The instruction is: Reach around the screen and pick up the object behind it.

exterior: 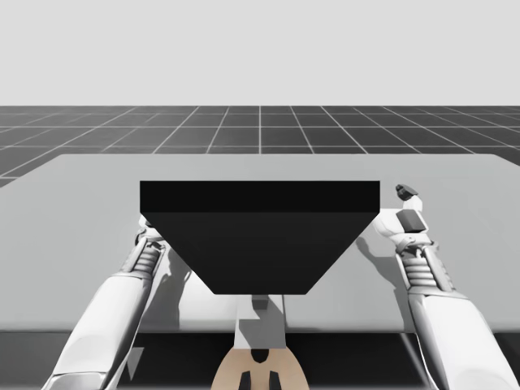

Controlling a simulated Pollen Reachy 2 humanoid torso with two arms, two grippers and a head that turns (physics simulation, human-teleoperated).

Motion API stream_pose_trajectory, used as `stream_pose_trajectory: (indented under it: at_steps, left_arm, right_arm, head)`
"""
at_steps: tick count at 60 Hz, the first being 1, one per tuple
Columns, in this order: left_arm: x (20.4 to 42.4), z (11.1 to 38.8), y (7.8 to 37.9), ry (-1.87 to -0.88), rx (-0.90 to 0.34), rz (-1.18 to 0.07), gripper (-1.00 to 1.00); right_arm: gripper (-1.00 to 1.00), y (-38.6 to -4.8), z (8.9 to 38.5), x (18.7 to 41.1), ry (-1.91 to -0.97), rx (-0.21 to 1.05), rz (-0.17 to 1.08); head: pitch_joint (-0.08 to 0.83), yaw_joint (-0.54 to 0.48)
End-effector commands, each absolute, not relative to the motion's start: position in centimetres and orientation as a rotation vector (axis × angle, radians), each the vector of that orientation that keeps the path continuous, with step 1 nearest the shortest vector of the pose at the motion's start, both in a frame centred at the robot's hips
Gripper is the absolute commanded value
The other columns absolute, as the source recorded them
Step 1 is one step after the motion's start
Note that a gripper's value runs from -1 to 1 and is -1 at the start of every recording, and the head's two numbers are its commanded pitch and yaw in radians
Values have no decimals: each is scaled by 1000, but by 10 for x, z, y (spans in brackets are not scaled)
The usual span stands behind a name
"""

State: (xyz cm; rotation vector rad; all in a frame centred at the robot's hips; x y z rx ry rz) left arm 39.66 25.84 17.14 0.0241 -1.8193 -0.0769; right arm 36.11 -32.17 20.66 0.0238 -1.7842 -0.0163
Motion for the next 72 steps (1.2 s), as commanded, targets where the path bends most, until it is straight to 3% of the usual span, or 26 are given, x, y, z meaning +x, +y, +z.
stream_pose_trajectory:
  at_steps: [1,8,14,18,25,33,42,48,65,72]
  left_arm:
    - [396,171,258,-1818,24,-80,-1000]
    - [396,172,258,-1811,16,-87,-1000]
    - [394,172,259,-1758,-79,-168,-1000]
    - [389,171,259,-1713,-173,-309,-1000]
    - [380,172,257,-1671,-272,-453,-1000]
    - [361,173,253,-1620,-439,-671,-1000]
    - [349,173,249,-1590,-527,-802,-1000]
    - [341,171,246,-1560,-591,-886,-1000]
    - [333,169,240,-1505,-656,-969,-1000]
    - [339,168,242,-1462,-757,-953,-1000]
  right_arm:
    - [-1000,-320,204,358,-1801,-30,-30]
    - [-1000,-320,206,357,-1774,49,47]
    - [-1000,-321,204,355,-1772,88,110]
    - [-1000,-322,204,351,-1755,208,174]
    - [-1000,-319,205,346,-1726,307,269]
    - [-1000,-310,210,331,-1739,502,457]
    - [-1000,-301,208,322,-1771,580,591]
    - [-1000,-298,208,317,-1718,673,684]
    - [-1000,-294,205,313,-1713,761,750]
    - [-1000,-292,203,314,-1713,765,758]
  head:
    - [158,-36]
    - [156,-35]
    - [158,-39]
    - [162,-36]
    - [166,-39]
    - [171,-41]
    - [173,-41]
    - [176,-44]
    - [187,-43]
    - [185,-42]
